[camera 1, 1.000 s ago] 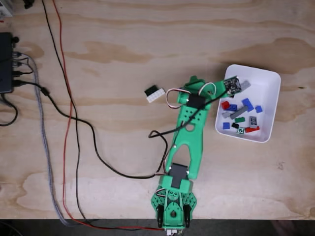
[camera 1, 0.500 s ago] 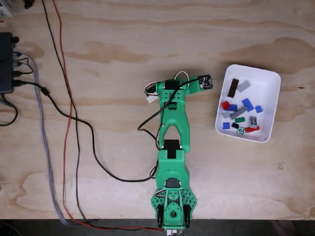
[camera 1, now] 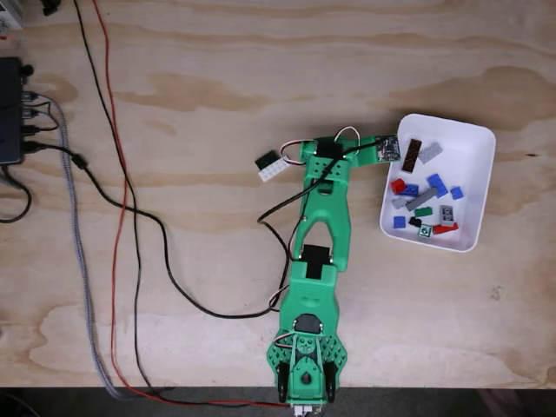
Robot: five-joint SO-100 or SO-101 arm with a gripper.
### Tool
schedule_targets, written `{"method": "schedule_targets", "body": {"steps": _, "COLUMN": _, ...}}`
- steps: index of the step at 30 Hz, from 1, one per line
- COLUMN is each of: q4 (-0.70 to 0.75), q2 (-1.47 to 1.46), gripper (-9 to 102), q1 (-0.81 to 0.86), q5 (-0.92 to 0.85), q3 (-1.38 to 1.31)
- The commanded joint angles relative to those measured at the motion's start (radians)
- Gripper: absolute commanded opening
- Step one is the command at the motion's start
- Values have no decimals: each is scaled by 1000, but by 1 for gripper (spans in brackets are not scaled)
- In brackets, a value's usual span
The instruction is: Put all lego bricks in the bin.
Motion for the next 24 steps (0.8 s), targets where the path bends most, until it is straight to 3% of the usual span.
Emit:
{"method": "schedule_targets", "body": {"steps": 1, "q4": -21, "q2": 48, "gripper": 0, "q1": -21, "q5": -6, "q3": 28}}
{"method": "schedule_targets", "body": {"steps": 6, "q4": 9, "q2": 83, "gripper": 1, "q1": -21, "q5": -9, "q3": 25}}
{"method": "schedule_targets", "body": {"steps": 8, "q4": 31, "q2": 103, "gripper": 12, "q1": -15, "q5": -31, "q3": 31}}
{"method": "schedule_targets", "body": {"steps": 12, "q4": 35, "q2": 98, "gripper": 16, "q1": -34, "q5": -118, "q3": 21}}
{"method": "schedule_targets", "body": {"steps": 19, "q4": 52, "q2": 21, "gripper": 10, "q1": -114, "q5": -288, "q3": 3}}
{"method": "schedule_targets", "body": {"steps": 24, "q4": 58, "q2": 2, "gripper": 0, "q1": -103, "q5": -327, "q3": 3}}
